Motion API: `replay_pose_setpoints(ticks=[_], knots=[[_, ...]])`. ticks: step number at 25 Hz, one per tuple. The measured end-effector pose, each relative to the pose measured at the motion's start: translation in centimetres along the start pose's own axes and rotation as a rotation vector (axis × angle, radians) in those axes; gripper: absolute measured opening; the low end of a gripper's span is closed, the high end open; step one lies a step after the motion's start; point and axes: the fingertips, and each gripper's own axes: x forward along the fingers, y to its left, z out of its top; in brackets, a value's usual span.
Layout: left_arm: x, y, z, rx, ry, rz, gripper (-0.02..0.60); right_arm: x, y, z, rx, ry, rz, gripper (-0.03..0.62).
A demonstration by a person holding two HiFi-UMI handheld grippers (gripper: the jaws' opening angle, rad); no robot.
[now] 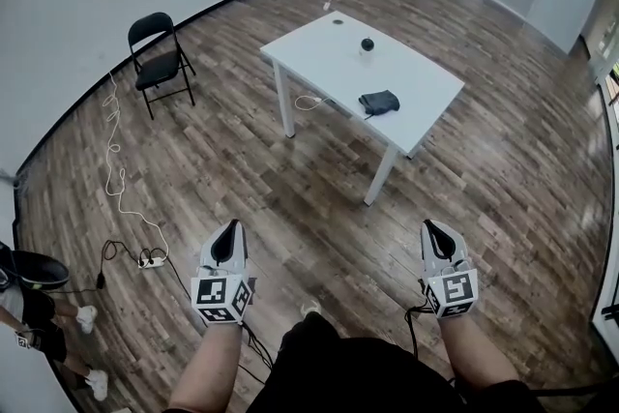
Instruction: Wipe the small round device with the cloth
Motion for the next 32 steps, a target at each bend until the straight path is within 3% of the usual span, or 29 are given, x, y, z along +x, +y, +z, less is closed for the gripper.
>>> replay_pose_setpoints(ticks=[2, 5, 10, 18, 32], knots=[[1.2, 0.9, -0.3, 0.001, 0.02, -0.02, 0.008, 1.5, 1.1, 0.2, -0.025, 0.0, 0.015, 0.002], [3.2, 2.6, -0.6, -0.007, 0.05, -0.025, 0.008, 4.0, 1.6, -0.1, 0.058, 0.009, 0.001, 0.002], [6.3, 4.3, 0.7, 0.023, 0.026, -0.05, 0.008, 6.4, 1.5, 0.0, 0.094, 0.005, -0.035, 0.002], [8.4, 6.2, 1.3, 0.023, 0.008, -0.01, 0.008, 9.5, 0.7, 2.2, 0.064, -0.064, -0.029, 0.002], [15.0, 9.7, 2.6, 0.059, 0.062, 0.055, 0.008, 21.5, -1.4, 0.0, 0.128, -0.063, 0.031, 0.002]])
